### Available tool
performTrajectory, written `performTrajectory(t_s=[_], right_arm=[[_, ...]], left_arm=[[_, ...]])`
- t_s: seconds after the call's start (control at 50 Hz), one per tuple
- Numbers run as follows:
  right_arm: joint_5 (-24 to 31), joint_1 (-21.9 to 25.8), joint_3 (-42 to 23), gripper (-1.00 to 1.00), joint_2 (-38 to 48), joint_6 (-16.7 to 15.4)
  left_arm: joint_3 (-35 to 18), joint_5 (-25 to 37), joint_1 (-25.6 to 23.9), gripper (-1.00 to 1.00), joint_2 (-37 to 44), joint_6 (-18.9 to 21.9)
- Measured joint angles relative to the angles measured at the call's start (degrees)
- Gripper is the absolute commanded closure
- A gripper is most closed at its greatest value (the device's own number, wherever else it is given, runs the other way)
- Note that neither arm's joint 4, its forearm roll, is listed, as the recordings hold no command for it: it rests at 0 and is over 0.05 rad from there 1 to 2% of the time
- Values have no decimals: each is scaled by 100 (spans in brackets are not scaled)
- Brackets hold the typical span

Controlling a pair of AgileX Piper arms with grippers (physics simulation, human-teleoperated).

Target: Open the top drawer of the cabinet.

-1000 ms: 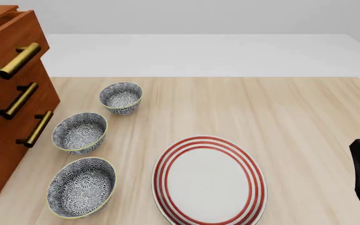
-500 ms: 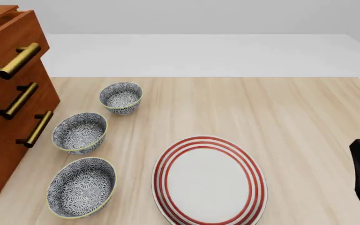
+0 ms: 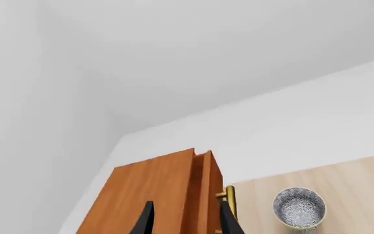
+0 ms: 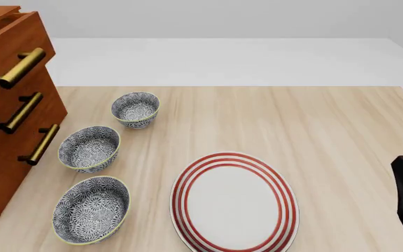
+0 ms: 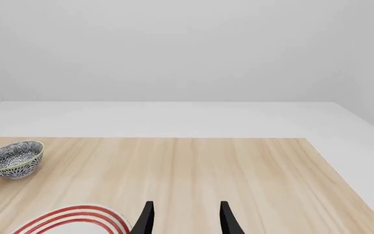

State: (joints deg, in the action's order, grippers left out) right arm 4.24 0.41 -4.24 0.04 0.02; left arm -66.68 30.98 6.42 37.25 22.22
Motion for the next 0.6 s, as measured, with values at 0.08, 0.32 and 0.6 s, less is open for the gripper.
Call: performTrajectory(t_s=[0.08,0.32,0.6], right_arm=[[0,0,0,-100,0,0],[0,0,0,-100,0,0],[0,0,0,-100,0,0]], left_arm=[[-123,166,88,-100,80,-234],[-447,606,173,-100,343,-860],[-605,801,303,-100,711,-1378]])
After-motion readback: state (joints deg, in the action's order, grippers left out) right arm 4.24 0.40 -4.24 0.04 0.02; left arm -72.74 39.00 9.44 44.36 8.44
